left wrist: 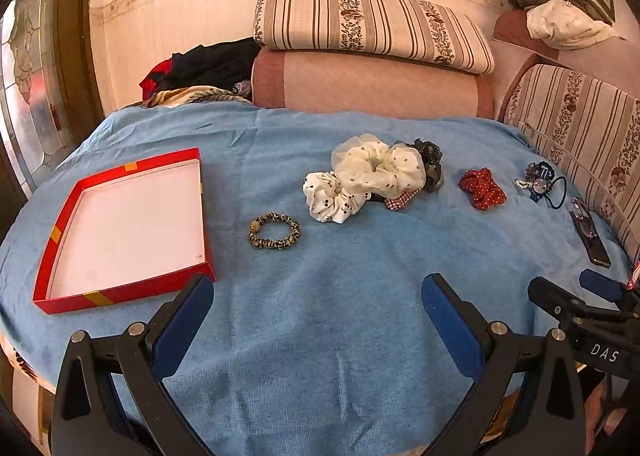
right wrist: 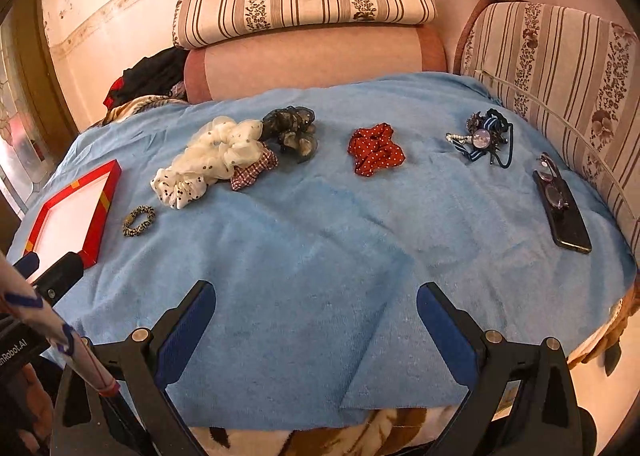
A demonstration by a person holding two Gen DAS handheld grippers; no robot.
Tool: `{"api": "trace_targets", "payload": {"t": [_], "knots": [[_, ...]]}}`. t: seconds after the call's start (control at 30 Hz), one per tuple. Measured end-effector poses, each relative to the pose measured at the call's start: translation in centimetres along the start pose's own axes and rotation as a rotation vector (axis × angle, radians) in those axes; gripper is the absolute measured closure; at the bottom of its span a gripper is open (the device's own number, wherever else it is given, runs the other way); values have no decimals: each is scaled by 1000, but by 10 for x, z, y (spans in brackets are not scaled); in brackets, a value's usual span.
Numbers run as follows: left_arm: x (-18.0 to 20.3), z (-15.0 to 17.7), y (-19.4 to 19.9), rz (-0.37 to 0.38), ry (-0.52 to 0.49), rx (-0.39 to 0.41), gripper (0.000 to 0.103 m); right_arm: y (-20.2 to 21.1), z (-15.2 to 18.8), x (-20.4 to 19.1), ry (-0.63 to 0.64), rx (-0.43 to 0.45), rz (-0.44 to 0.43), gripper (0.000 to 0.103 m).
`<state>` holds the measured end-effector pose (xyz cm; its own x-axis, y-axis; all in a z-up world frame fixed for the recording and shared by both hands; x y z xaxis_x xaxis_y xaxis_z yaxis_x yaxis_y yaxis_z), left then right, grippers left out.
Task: Organize jewelry
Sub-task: 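Move both tools over the blanket toward the leopard-print hair tie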
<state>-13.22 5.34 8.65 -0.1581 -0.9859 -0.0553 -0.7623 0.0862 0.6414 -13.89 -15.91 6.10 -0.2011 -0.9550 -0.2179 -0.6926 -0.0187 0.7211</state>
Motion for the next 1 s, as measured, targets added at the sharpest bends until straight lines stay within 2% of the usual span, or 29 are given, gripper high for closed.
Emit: {"api": "trace_targets", "payload": {"t": [0.47, 0.53, 0.8, 0.9, 0.93, 1.0], "knots": [[-2, 1, -16, 19, -3, -36, 0, -10, 0, 3, 19, -2, -1, 1], [-14, -4, -24, 33, 8, -48, 0, -12, -3, 5, 16, -4, -9, 1], [-98, -18, -35, -17, 145, -36, 0, -21, -12, 14, 9, 18, -13, 1], [-112, -17, -41, -18, 149, -52, 14, -28, -12, 18, -1, 2, -22, 3], [-113, -16, -44, -11, 154, -65, 23, -29, -13, 18, -3, -1, -30, 3], [-109, -15, -53, 34, 153, -88, 27, -31, -14, 20, -5, -3, -39, 4]]}}
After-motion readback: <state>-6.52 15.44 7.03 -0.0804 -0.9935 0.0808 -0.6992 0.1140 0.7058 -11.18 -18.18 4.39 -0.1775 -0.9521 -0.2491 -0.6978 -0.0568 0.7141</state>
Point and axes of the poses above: each gripper's, at about its wrist camera, not at the fingertips, and y roughly against the way its jaws point, x to its right, z to its underside, the point moved 3 cm from there along -y, roughly the way its jaws point, and after that the axes turned 6 degrees about -y, right-handed, at the moved point
